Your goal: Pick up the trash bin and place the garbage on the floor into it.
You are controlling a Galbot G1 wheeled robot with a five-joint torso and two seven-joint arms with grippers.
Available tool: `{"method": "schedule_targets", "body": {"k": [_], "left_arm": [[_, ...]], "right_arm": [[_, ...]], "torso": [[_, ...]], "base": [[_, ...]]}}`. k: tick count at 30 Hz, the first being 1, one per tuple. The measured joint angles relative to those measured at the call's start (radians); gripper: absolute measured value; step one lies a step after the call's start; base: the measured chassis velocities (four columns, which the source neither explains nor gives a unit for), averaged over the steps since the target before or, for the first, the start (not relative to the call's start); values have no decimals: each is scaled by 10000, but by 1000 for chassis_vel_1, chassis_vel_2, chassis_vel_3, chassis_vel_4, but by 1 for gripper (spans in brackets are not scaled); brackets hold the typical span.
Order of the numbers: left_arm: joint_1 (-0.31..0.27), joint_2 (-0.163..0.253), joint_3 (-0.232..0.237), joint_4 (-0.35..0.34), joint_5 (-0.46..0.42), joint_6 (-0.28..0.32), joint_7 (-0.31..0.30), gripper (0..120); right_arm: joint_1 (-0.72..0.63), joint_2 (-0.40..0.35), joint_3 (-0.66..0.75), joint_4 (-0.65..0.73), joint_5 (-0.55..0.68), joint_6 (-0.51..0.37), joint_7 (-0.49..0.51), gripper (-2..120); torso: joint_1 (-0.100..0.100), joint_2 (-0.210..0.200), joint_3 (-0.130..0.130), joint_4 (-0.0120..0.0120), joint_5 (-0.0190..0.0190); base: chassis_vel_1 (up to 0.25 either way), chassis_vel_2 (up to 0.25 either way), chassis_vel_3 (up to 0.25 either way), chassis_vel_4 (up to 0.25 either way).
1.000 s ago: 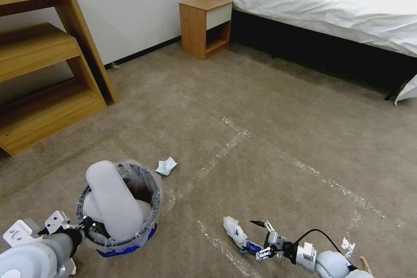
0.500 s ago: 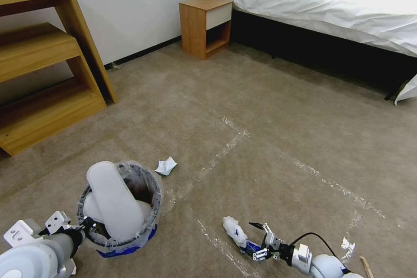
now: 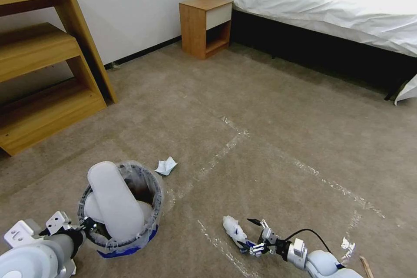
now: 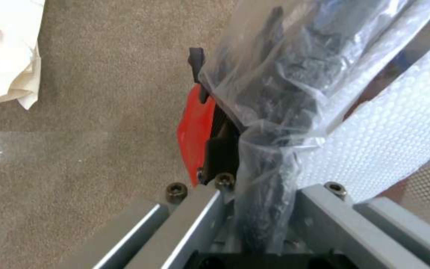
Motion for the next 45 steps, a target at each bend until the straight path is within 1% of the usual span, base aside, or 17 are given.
{"method": "schedule_targets", "body": {"k": [11,16,25,26,27,28,29,30,33,34,36,37,38,45], "left_arm": [[1,29,13,-19,9,-5,11,0],[-20,13,61,-4,41,-6,23,0],[31,18,20,-1,66,-12,59,0],[31,0,25,4,93,-16,72,0],[31,-5,29,4,98,-16,76,0],[19,-16,43,5,112,-17,83,0],[19,-16,43,5,112,-17,83,0],[11,-17,45,7,118,-18,85,0],[8,-12,42,13,121,-20,85,0],[9,-1,36,19,121,-20,87,0],[8,7,30,30,122,-21,89,0],[6,13,28,49,124,-23,94,0],[-8,13,36,61,128,-22,97,0],[-87,45,89,124,171,-23,105,0]], "right_arm": [[56,229,-218,-152,-95,-39,-28,100],[9,232,-296,143,-207,-21,-31,100],[97,421,-377,-122,-266,-40,-27,99],[123,459,-384,-147,-250,-46,-26,96],[127,469,-384,-153,-245,-48,-25,95],[130,515,-388,-180,-235,-61,-23,88],[130,515,-388,-180,-235,-61,-23,88],[125,542,-387,-212,-235,-60,-11,85],[94,535,-378,-238,-250,-56,-6,85],[81,525,-367,-275,-249,-46,-6,88],[73,513,-356,-297,-249,-45,-6,90],[75,524,-314,-382,-230,-11,-4,96],[81,545,-264,-439,-205,1,-3,99],[41,627,-115,-580,-192,35,-2,99]], "torso": [[0,0,0,0,1],[0,0,0,0,-1],[0,0,0,-1,0],[0,0,0,0,0],[0,0,0,0,0],[0,0,0,0,1],[0,0,0,0,1],[0,0,0,0,1],[0,0,0,0,1],[0,0,0,0,1],[0,0,0,-1,1],[0,0,0,0,0],[0,0,0,-1,0],[0,0,0,-1,1]], "base": [[0,0,0,0],[0,0,0,0],[0,0,0,0],[0,0,0,0],[0,0,0,0],[0,0,0,0],[0,0,0,0],[0,0,0,0],[0,0,0,0],[0,0,0,0],[0,0,0,0],[0,0,0,0],[0,0,0,0],[0,0,0,0]]}}
